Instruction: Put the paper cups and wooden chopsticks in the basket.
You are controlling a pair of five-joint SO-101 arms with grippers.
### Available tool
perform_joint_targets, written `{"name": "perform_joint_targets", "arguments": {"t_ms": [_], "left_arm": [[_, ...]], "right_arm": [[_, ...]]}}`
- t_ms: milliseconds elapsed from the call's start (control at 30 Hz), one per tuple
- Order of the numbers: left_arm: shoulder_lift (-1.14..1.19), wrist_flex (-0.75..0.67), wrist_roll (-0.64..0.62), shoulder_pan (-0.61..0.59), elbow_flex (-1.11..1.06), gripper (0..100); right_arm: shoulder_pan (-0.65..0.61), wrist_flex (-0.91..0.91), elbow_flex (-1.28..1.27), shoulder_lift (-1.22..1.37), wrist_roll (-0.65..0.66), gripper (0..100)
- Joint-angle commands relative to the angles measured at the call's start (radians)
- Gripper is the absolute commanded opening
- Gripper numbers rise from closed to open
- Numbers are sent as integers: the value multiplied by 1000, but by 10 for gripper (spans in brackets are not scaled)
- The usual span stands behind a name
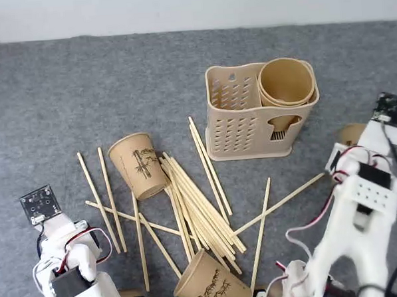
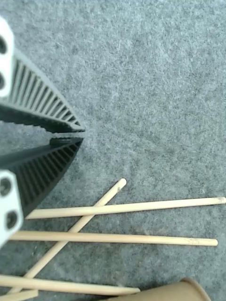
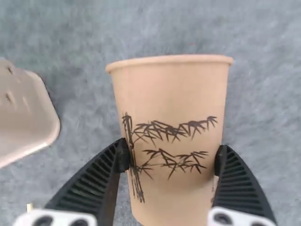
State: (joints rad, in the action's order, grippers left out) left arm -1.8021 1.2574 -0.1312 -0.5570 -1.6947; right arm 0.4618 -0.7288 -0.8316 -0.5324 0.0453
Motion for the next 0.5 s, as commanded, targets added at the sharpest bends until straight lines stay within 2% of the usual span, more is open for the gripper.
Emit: {"name": "perform_joint_targets", "arguments": {"t_ms": [0, 200, 333, 467], "left_arm": [[-14, -3, 2, -5, 12, 17], [-14, -3, 2, -5, 12, 17], [-14, -3, 2, -5, 12, 17], [-14, -3, 2, -5, 12, 17]], "right_arm": [[7, -56, 51, -197, 12, 207], [-48, -51, 51, -492, 12, 207], [-140, 8, 51, -621, 12, 207], [-255, 119, 51, -642, 12, 207]]}}
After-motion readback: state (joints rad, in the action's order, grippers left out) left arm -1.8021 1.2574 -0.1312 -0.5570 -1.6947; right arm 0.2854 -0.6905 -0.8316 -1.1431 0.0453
